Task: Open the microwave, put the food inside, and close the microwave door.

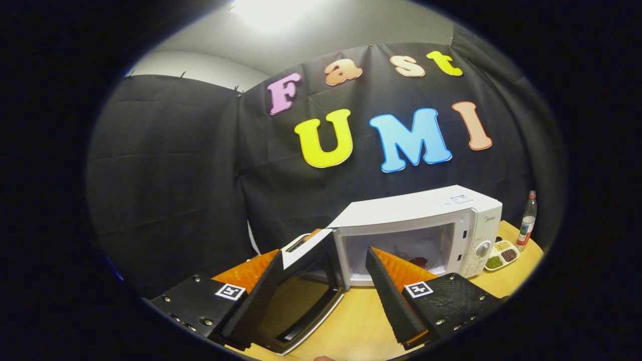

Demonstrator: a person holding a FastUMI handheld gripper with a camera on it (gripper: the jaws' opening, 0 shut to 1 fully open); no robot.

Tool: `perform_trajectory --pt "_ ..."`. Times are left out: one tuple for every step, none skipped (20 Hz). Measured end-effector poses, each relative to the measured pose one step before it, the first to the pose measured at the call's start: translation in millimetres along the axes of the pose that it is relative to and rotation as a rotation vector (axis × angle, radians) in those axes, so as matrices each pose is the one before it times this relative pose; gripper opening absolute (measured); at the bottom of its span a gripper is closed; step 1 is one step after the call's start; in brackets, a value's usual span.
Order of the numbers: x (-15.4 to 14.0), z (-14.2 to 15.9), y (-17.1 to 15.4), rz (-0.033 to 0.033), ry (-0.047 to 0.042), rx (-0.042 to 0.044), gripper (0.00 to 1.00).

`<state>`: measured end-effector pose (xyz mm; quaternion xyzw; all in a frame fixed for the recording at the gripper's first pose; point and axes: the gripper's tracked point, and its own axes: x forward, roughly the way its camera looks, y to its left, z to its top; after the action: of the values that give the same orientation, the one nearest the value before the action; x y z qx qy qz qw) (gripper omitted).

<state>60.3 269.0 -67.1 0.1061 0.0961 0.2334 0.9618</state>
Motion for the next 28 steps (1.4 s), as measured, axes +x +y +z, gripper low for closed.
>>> perform_trajectory --pt "-3.97 -0.64 17.49 0.02806 0.00137 -0.00244 0.99" --pt "-2.97 -0.90 16.87 0.03109 0.00430 0.00134 0.99" --pt "-2.62 -0.39 17.22 0.03377 0.00102 0.00188 0.99" --pt "-2.22 -0.70 18.65 0.03544 0.00065 -0.00275 0.99" --pt "0.37 -0.44 18.00 0.03553 0.00235 -0.00824 0.99" --pt "-0.72 -1.18 18.21 0.03613 0.00239 -0.00996 0.99" --pt "0.55 -3.02 15.95 0.03274 0.00538 -0.00782 0.99" --pt "-1.24 -2.78 17.28 0.03356 0.00416 0.00079 0.99" --pt "0.59 -2.87 16.23 0.02896 0.00170 0.00734 0.99" --pt "0.22 -2.75 15.49 0.02781 0.00024 0.00648 0.99" --pt "2.09 -2.80 13.07 0.02578 0.00614 0.00020 0.99" --pt "2.90 -4.84 11.94 0.02460 0.01083 -0.00380 0.99" --pt "2.70 -4.86 10.35 0.01951 0.01333 -0.00399 0.99" --pt "2.04 -5.46 9.62 0.02423 0.01500 0.00092 0.99" --pt "-0.15 -7.85 8.25 0.02360 0.01545 0.00366 1.00" --pt "1.35 -6.30 6.19 0.01486 0.01237 -0.00300 0.99" --pt "0.33 -7.96 5.25 0.01373 0.01959 -0.00800 0.99" --pt "1.89 -10.73 2.92 0.00776 0.02068 -0.00709 0.99" --pt "-0.27 -9.89 2.31 0.00985 0.02352 -0.00293 1.00" --pt "0.84 -11.02 1.23 0.00906 0.02527 -0.00417 0.99" --pt "-0.55 -10.12 -0.61 -0.00091 0.02224 -0.00254 0.93" --pt "-0.07 -10.87 -1.61 0.00316 0.02349 -0.00104 0.87" --pt "-0.59 -11.30 -4.28 -0.02088 0.02694 -0.00074 0.85" --pt "0.10 -6.40 -9.32 -0.02745 0.01447 0.00292 0.76" --pt "2.41 -5.39 -9.08 -0.01945 0.01602 0.00965 0.57" --pt "1.78 -4.72 -10.57 -0.03122 0.01695 0.00426 0.47" --pt "3.00 -3.04 -11.67 -0.04030 0.00565 -0.00113 0.37" --pt "-1.13 0.20 -16.06 -0.05982 -0.00316 -0.01266 0.29"
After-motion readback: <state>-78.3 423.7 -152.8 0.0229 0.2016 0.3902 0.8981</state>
